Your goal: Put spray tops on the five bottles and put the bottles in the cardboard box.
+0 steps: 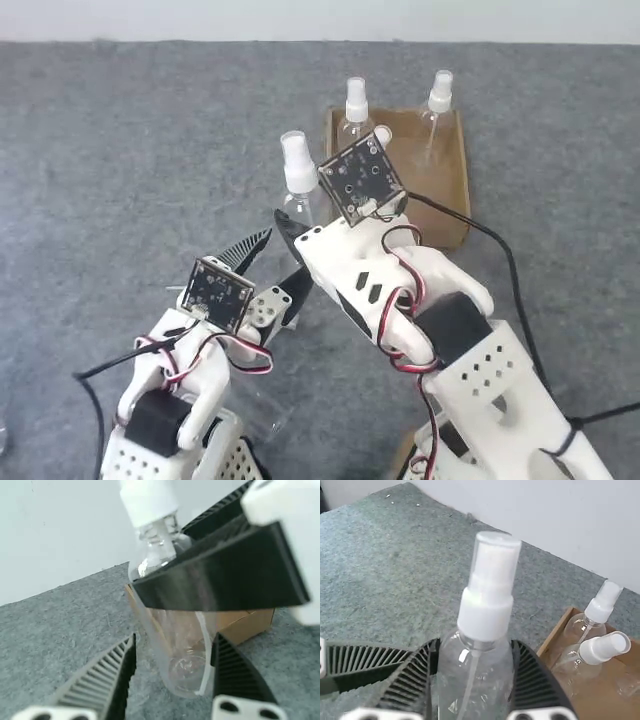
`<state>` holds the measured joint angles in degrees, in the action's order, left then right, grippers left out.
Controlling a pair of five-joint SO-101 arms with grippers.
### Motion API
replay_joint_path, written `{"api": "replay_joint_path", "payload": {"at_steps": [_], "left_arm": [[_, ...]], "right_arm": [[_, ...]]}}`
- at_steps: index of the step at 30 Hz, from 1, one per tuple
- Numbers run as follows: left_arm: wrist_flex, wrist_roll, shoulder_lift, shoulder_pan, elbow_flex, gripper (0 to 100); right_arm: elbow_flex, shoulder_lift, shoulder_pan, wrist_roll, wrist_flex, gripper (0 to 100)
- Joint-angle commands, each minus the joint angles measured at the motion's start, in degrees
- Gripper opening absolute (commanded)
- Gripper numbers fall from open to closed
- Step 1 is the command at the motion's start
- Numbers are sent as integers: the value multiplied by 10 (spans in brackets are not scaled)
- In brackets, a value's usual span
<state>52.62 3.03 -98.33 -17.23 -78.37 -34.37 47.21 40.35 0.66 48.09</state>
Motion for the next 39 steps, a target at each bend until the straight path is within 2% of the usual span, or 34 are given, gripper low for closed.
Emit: {"api": "replay_joint_path", "payload": {"at_steps": [1,8,11,21,28,34,39], "left_arm": [[-13,3,1,0,1,221],[-13,3,0,0,1,221],[-13,3,0,0,1,221],[-17,3,-1,1,-7,221],[-16,3,-2,1,-7,221],[-16,4,-2,1,-8,221],[-17,4,-2,1,-8,221]], "right_arm": [[45,26,-36,27,-2,6],[48,23,-218,99,-34,6],[25,22,-262,103,-65,6],[-135,21,-305,101,-267,6],[-139,-87,-308,99,-362,6],[-138,-189,-354,98,-465,6],[-138,-245,-356,98,-504,6]]}}
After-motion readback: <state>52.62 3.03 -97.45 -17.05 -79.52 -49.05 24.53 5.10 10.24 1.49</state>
